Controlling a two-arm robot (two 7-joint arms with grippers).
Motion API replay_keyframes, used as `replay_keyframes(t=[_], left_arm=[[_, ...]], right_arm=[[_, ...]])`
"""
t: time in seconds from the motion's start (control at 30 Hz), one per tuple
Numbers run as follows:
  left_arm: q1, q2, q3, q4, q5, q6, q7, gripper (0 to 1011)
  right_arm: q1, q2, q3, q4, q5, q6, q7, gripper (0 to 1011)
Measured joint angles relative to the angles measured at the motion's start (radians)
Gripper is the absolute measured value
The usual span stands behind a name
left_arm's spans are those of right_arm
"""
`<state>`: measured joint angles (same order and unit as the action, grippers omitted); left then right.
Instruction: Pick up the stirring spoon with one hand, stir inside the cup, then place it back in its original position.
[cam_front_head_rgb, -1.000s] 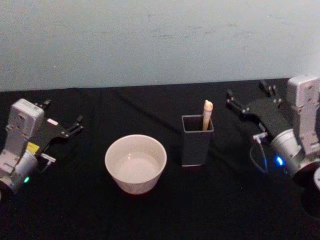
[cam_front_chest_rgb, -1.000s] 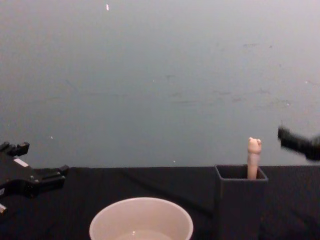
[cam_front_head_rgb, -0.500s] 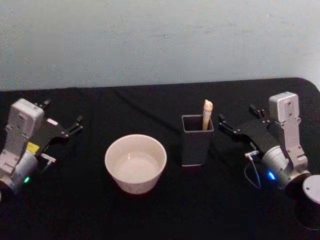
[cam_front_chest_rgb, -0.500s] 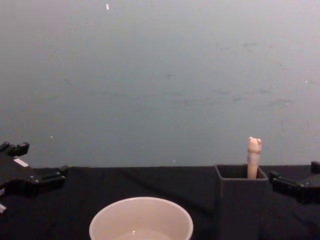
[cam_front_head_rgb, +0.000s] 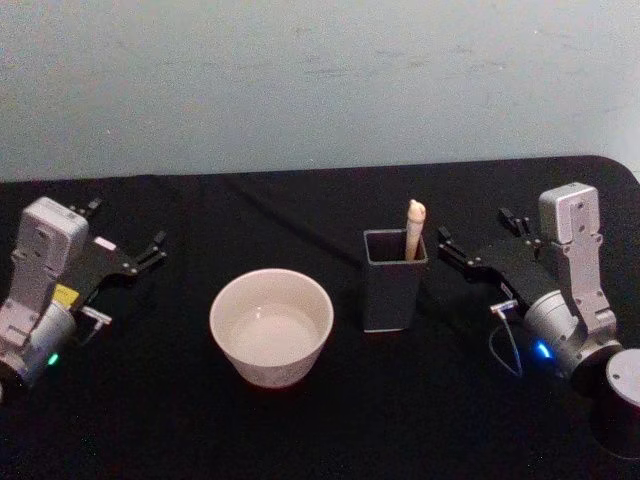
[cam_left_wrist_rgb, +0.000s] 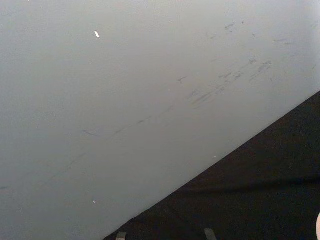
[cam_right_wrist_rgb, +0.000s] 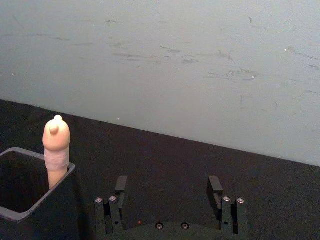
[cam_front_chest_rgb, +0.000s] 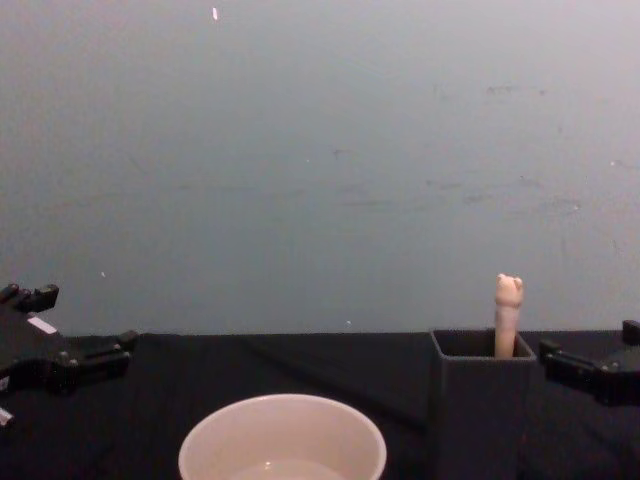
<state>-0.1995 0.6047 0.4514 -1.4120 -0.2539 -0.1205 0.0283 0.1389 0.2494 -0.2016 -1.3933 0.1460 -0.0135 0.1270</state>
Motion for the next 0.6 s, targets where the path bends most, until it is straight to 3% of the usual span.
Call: replay_keyframes(t=[0.6], left_arm=[[0.000,0.000,0.000,0.000,0.000,0.000,0.000,1001]], right_arm=[[0.000,0.001,0.000,-0.002,0.002,-0.001,0.000,1003]])
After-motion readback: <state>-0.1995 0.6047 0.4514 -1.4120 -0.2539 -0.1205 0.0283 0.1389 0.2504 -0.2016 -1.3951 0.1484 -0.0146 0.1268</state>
